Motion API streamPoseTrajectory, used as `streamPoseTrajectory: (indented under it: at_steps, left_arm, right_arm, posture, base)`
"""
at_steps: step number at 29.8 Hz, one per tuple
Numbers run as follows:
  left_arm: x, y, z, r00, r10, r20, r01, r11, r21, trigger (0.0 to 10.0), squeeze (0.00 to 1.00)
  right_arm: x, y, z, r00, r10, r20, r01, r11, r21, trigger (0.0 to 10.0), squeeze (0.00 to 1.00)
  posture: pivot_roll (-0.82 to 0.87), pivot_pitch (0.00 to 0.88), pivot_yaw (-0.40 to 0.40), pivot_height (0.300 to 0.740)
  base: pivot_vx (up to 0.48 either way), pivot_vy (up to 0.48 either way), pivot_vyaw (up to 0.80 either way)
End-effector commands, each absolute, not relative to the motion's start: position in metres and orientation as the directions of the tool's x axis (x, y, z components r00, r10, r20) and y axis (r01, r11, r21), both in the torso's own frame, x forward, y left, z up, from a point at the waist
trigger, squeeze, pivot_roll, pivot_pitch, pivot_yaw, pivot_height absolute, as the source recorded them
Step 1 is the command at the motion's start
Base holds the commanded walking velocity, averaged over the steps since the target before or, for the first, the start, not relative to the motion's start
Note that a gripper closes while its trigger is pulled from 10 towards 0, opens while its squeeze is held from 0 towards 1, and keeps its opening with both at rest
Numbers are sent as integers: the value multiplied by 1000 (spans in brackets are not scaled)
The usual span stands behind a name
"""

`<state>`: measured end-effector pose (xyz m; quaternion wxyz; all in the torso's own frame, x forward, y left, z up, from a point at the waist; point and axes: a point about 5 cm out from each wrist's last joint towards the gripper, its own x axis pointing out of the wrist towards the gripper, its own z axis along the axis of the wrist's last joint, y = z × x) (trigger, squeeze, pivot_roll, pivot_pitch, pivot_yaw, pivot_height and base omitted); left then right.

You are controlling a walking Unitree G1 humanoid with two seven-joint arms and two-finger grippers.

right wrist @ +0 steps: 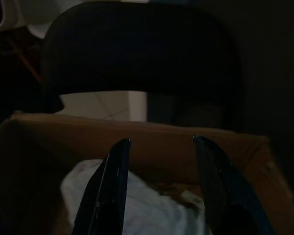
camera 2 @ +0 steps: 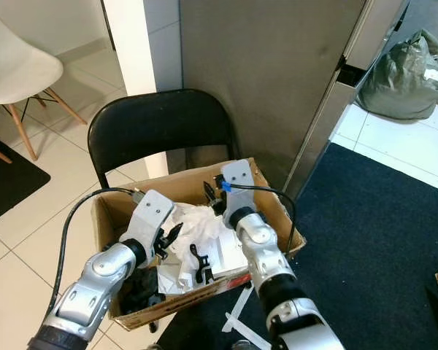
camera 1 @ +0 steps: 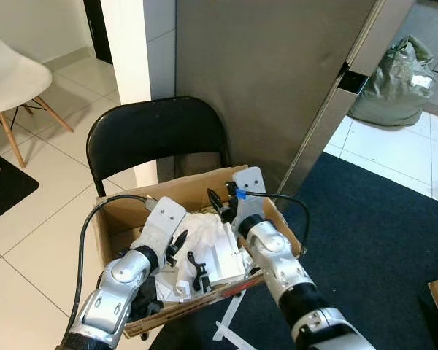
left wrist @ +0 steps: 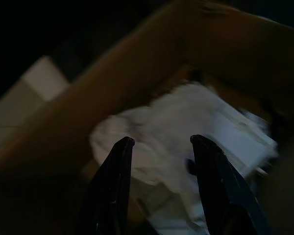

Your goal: Picking trash to rubbish bin

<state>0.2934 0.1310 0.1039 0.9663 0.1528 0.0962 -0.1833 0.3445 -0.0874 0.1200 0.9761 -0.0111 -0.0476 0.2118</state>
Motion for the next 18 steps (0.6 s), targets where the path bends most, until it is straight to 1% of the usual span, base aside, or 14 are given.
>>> streamPoseTrajectory:
  at_steps: [1,2,3,4,6,7,9,13,16,18]
  left_arm:
    - [294,139,106,947,-250,-199,297,919,260,10000,0]
    - [294,139,106,947,-250,-199,297,919,260,10000,0]
    - [294,145,111,967,-203,-154,237,938,255,10000,0]
    - [292,155,116,987,-129,-99,150,961,234,10000,0]
    - [283,179,120,999,24,-45,-16,986,168,10000,0]
    - [283,179,120,999,24,-45,-16,986,168,10000,0]
    - [277,188,119,995,86,-41,-79,987,140,10000,0]
    - [271,184,120,996,89,-16,-87,989,120,10000,0]
    - [270,181,122,995,97,-14,-95,989,112,10000,0]
    - [271,177,121,993,117,-23,-114,990,85,10000,0]
  right_arm:
    - [339,-103,117,925,365,108,-365,931,-24,10000,0]
    - [339,-103,117,925,365,108,-365,931,-24,10000,0]
    - [335,-111,118,927,350,133,-349,936,-33,10000,0]
    - [328,-124,119,931,331,154,-324,943,-70,10000,0]
    - [312,-152,118,953,258,160,-244,964,-103,10000,0]
    - [312,-152,118,953,258,160,-244,964,-103,10000,0]
    - [302,-164,118,959,231,165,-213,969,-123,10000,0]
    - [288,-170,116,961,218,171,-192,969,-158,10000,0]
    - [287,-170,114,962,209,177,-178,968,-175,10000,0]
    - [285,-164,115,960,220,173,-190,967,-170,10000,0]
  posture:
    - [0,161,-78,740]
    - [0,161,-78,740]
    - [-2,161,-75,740]
    - [-4,162,-73,740]
    - [-12,162,-59,740]
    - [-12,162,-59,740]
    - [-15,162,-54,740]
    - [-14,157,-47,740]
    - [-13,151,-42,740]
    - [-11,147,-40,740]
  base:
    - [0,0,0]
    - [0,0,0]
    - [0,0,0]
    - [0,0,0]
    - [0,0,0]
    - [0,0,0]
    - [0,0,0]
    - [0,0,0]
    - [0,0,0]
    - [0,0,0]
